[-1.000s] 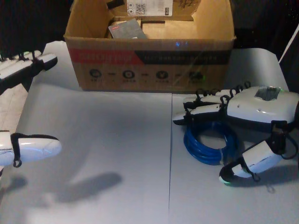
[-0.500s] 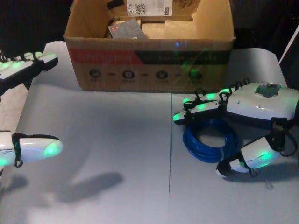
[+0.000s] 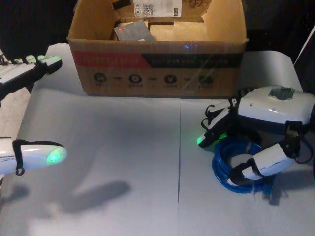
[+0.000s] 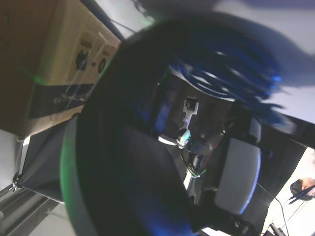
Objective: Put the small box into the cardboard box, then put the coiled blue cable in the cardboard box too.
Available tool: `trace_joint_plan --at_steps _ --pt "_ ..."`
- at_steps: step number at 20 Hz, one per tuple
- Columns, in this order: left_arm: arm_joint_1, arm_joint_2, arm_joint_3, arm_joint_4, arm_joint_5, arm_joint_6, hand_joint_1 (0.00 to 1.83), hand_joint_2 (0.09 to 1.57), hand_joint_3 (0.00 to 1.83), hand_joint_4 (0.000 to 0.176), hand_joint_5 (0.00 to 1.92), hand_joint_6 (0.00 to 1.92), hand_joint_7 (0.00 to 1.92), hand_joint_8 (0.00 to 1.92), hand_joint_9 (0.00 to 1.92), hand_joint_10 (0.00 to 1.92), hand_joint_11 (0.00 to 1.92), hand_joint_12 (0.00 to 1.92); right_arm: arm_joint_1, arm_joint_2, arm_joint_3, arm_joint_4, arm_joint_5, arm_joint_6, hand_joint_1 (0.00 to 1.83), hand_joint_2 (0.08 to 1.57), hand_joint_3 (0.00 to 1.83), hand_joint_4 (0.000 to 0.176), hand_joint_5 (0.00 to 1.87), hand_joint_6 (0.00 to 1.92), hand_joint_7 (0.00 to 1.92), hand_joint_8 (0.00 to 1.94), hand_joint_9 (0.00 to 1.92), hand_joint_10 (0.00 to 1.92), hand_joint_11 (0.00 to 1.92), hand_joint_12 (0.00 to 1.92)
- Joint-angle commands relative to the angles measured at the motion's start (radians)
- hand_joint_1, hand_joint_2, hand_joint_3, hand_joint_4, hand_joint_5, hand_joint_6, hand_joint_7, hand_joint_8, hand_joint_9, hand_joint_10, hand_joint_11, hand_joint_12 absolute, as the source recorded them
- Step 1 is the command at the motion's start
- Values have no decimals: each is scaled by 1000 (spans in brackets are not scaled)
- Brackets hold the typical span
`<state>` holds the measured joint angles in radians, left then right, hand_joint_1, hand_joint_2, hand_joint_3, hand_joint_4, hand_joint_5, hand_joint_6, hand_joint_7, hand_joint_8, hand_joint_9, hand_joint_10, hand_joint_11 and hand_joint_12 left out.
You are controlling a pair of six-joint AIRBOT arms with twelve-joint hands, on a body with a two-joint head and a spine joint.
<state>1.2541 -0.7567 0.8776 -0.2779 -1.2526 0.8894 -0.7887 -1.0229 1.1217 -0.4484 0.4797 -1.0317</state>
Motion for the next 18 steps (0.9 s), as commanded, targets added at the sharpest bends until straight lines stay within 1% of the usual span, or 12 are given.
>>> trace_joint_plan --at_steps 1,2,3,7,8,10,11,12,13,16,17,18 --pt "-4 -2 3 -2 -127 -8 514 872 2 127 173 1 150 3 94 4 0 244 2 -4 0 -5 33 -12 1168 1146 8 0 867 899 459 1154 855 1563 1098 1539" --pt "-4 -2 3 -2 -127 -9 524 871 1 127 175 1 156 4 103 6 0 251 2 -4 0 -5 33 -11 1133 1182 6 0 824 1194 464 1170 868 1560 1114 1540" --pt "-3 -2 3 -2 -127 -9 531 866 0 131 181 3 163 6 114 9 0 257 2 -4 0 -5 33 -11 1193 1246 1 0 752 1131 712 1593 902 1574 1148 1539" --pt "-3 -3 3 -3 -129 -10 529 858 0 130 189 1 163 0 106 2 0 260 2 -4 0 -4 33 -10 1200 1238 0 0 797 1071 715 1606 919 1616 1174 1587" --pt "-3 -3 4 -3 -129 -10 537 859 0 135 190 0 162 0 95 2 0 222 2 -4 0 -4 33 -10 1195 1244 1 0 786 1095 704 1617 922 1624 1180 1588" --pt "-3 -4 4 -3 -130 -11 534 862 1 135 187 0 168 2 103 5 0 217 2 -4 0 -4 33 -10 1210 1237 0 0 828 1023 693 1637 942 1618 1200 1596" --pt "-3 -5 4 -3 -130 -12 535 868 0 129 193 0 176 0 118 1 0 298 2 -4 0 -4 33 -10 1214 1234 0 0 840 998 695 1647 975 1678 1223 1665" --pt "-3 -5 4 -3 -130 -12 528 869 0 124 195 1 178 1 124 2 0 308 2 -4 1 -4 33 -10 1210 1244 1 0 815 1021 688 1674 979 1752 1229 1728" --pt "-3 -5 4 -3 -130 -12 519 872 1 125 194 0 178 0 135 6 0 310 2 -4 1 -3 33 -10 1200 1267 2 0 749 1104 675 1718 971 1863 1233 1820" --pt "-3 -8 5 -3 -131 -14 527 869 0 135 199 1 179 1 135 3 0 270 2 -5 1 -3 33 -10 1196 1278 0 0 727 1109 667 1754 1045 1921 1297 1916" --pt "-3 -9 5 -3 -131 -15 534 866 0 129 202 0 182 0 133 1 0 314 2 -5 1 -3 33 -10 1131 1215 0 0 783 1263 627 1889 1148 1921 1404 1921" --pt "-3 -9 5 -3 -131 -16 533 865 0 133 201 0 182 0 129 0 0 320 2 -5 1 -3 33 -10 1102 1255 6 0 710 1401 636 1931 1189 1921 1452 1921"
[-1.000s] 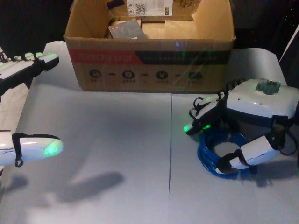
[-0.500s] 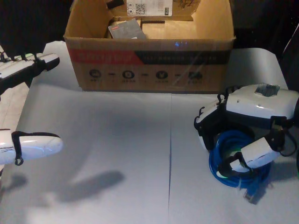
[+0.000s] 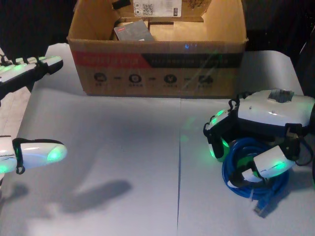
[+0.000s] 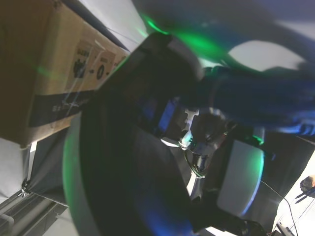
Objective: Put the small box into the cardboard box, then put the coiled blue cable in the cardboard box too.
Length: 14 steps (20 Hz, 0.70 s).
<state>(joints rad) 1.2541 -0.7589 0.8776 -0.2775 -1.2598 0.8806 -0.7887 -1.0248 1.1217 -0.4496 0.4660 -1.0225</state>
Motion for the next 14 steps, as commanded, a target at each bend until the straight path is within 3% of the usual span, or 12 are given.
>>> trace_joint_plan --at_steps 1,4,6,9,10,11,12,14 --pt "-3 -7 5 -4 -124 -7 520 873 2 126 196 0 185 1 140 3 0 334 2 -3 1 -1 47 -20 1461 1249 3 0 517 1909 667 1941 1266 1921 1554 1921" --pt "-3 -9 6 -4 -125 -7 536 872 0 142 200 2 179 2 137 2 0 301 8 -2 0 2 50 -19 1589 1249 0 0 580 1921 697 1941 1309 1921 1634 1921" --pt "-3 -9 6 -4 -127 -8 525 872 1 139 200 0 185 1 156 3 0 354 34 10 -1 2 53 -19 1662 1224 0 0 555 1921 725 1941 1321 1921 1641 1921" --pt "-2 -11 6 -4 -129 -10 513 879 1 135 201 0 175 0 151 0 0 371 41 19 -5 3 69 -19 1708 1185 0 22 575 1921 803 1941 1346 1921 1642 1921" --pt "-2 -12 6 -4 -129 -10 513 876 0 138 201 0 168 0 145 0 0 363 43 26 -8 3 76 -19 1728 1179 0 42 577 1921 842 1941 1347 1921 1630 1921" --pt "-2 -12 6 -4 -129 -11 517 878 0 129 202 0 167 0 143 0 0 346 48 40 -18 4 90 -19 1742 1173 0 69 599 1921 892 1941 1366 1921 1633 1921" --pt "-2 -12 6 -4 -129 -11 505 878 0 127 202 0 167 0 139 0 0 349 51 52 -27 5 102 -19 1747 1173 0 80 606 1921 910 1941 1377 1921 1630 1921" --pt "-2 -12 6 -4 -131 -11 504 874 0 129 196 1 161 0 138 0 0 372 61 90 -55 11 149 -19 1774 1153 0 125 738 1921 1005 1941 1421 1921 1623 1921"
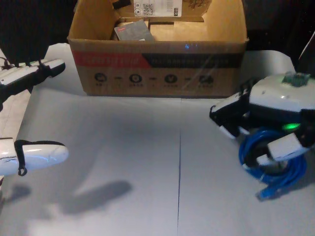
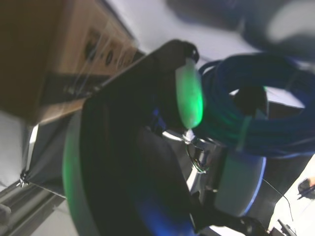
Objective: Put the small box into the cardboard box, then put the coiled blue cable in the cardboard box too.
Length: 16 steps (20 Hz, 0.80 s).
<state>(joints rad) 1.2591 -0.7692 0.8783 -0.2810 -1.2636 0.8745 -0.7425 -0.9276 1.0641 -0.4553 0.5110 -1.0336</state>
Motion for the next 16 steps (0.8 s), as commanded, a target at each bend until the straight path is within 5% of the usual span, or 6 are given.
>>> trace_joint_plan --at_steps 1,4,8,9,10,16 --pt "-7 -1 5 -2 -128 -5 511 879 1 131 193 0 156 0 133 0 0 374 20 11 -9 22 124 -8 1791 1166 0 147 788 1921 1050 1941 1446 1921 1633 1921" --pt "-7 -1 5 -5 -135 -5 523 871 0 132 199 2 167 2 132 2 0 369 49 82 -52 36 201 -6 1713 1191 7 165 942 1921 1228 1941 1520 1921 1661 1921" --pt "-3 -1 4 -7 -139 -5 501 863 0 119 193 0 160 1 134 2 0 357 83 151 -85 40 257 -5 1665 1228 24 163 1028 1921 1394 1941 1651 1921 1765 1921" --pt "-3 -1 4 -7 -138 -5 512 864 0 117 195 0 147 1 116 1 0 283 85 170 -94 44 279 -5 1549 1261 25 43 918 1921 1363 1941 1624 1921 1709 1921" --pt "-3 -1 4 -8 -139 -5 499 861 0 119 194 0 147 0 114 1 0 275 91 188 -102 47 301 -5 1403 1301 18 0 888 1921 1336 1941 1587 1921 1641 1921" --pt "-1 -1 5 -12 -147 -5 534 851 0 132 202 1 159 2 122 1 0 292 212 272 -128 47 361 -5 1494 1271 0 0 967 1921 1351 1941 1595 1921 1678 1921"
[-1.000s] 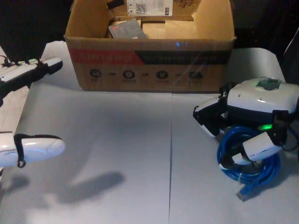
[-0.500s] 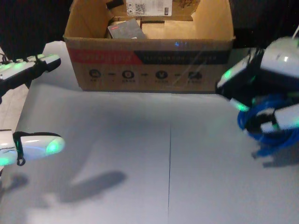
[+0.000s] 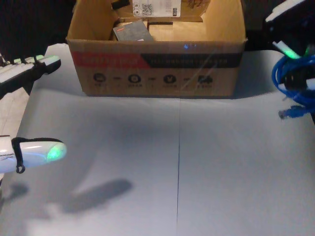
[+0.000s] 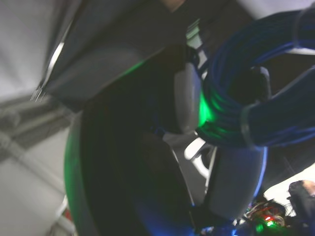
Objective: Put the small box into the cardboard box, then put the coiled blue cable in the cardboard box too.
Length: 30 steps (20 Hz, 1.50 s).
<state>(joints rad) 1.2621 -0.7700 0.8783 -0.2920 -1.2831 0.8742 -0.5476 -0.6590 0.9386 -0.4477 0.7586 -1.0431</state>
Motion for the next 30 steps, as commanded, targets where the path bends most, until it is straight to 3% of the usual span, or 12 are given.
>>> trace_joint_plan --at_steps 1,2,3,5,7,12,17,22,26,27,28,30 --pt "-4 -1 5 -1 -131 -5 536 850 0 133 202 0 159 2 121 1 0 293 42 8 0 40 114 4 1501 1272 0 0 963 1921 1358 1941 1601 1921 1682 1921" --pt "-4 -1 5 -2 -132 -5 539 859 0 132 199 0 157 0 140 0 3 355 72 11 8 40 114 4 1469 1316 4 163 828 1921 1355 1941 1555 1921 1636 1921" --pt "-4 -1 5 -2 -132 -5 545 864 0 131 202 2 147 0 129 0 0 365 91 11 13 40 114 4 1505 1300 0 171 705 1921 1307 1941 1553 1921 1608 1921" --pt "-4 -1 7 -2 -132 -5 546 865 0 135 196 0 143 0 116 0 0 372 146 10 31 41 114 4 1303 1355 20 167 850 1921 1387 1941 1617 1921 1650 1921" --pt "-4 -5 12 -2 -132 -5 536 862 0 136 195 0 145 1 111 1 1 388 183 3 50 84 113 4 1480 1217 0 0 1292 1921 1607 1941 1751 1921 1749 1921" --pt "-4 -11 17 -2 -123 -5 529 857 0 119 229 8 163 4 115 4 5 397 267 -62 153 136 91 4 1589 1185 0 0 1200 1921 1382 1941 1557 1921 1615 1921" --pt "-7 -16 20 -2 -118 -5 538 880 3 127 209 0 142 0 88 0 0 384 300 -209 272 192 60 4 1631 1171 0 0 1280 1921 1471 1941 1625 1921 1672 1921" --pt "-34 -29 38 2 -103 -12 641 836 0 137 240 2 147 1 100 0 0 418 319 -369 405 280 51 4 1690 1126 0 0 1118 1921 1386 1941 1560 1921 1601 1921" --pt "-58 -48 59 15 -80 -24 647 824 0 155 245 0 151 0 130 1 0 498 333 -494 515 357 19 4 1674 1102 0 0 1353 1921 1558 1941 1673 1921 1653 1921" --pt "-60 -49 62 18 -76 -25 670 841 4 122 253 1 166 3 142 2 0 494 334 -526 541 374 12 4 1667 1108 0 0 1463 1921 1632 1941 1732 1921 1703 1921" --pt "-62 -49 64 20 -76 -28 668 844 2 116 250 0 163 0 140 1 0 505 334 -551 560 385 7 4 1662 1109 0 0 1483 1921 1673 1941 1774 1921 1739 1921" --pt "-72 -54 71 29 -76 -36 654 831 0 136 249 1 159 0 138 2 0 547 334 -599 596 405 0 4 1643 1120 0 0 1518 1921 1735 1941 1824 1921 1762 1921"
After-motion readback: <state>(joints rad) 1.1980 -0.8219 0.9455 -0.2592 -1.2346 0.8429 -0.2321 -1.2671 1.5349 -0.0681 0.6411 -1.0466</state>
